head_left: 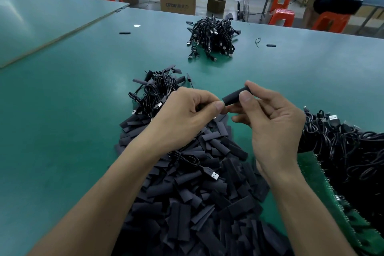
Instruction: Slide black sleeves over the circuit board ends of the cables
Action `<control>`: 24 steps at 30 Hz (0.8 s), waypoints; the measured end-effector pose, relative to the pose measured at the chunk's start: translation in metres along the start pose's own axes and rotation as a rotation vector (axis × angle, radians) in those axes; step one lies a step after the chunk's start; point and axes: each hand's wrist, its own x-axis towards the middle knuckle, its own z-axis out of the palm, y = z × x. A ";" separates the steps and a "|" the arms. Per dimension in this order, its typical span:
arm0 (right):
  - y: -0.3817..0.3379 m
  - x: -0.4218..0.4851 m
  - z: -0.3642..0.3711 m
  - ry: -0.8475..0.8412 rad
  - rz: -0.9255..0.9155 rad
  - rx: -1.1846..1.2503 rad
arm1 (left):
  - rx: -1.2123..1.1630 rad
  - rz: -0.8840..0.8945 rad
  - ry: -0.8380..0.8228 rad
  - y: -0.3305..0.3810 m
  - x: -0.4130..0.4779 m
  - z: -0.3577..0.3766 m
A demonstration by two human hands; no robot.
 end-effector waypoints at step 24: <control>-0.011 0.010 -0.026 -0.058 0.360 -0.184 | 0.183 -0.202 0.329 -0.019 0.012 -0.012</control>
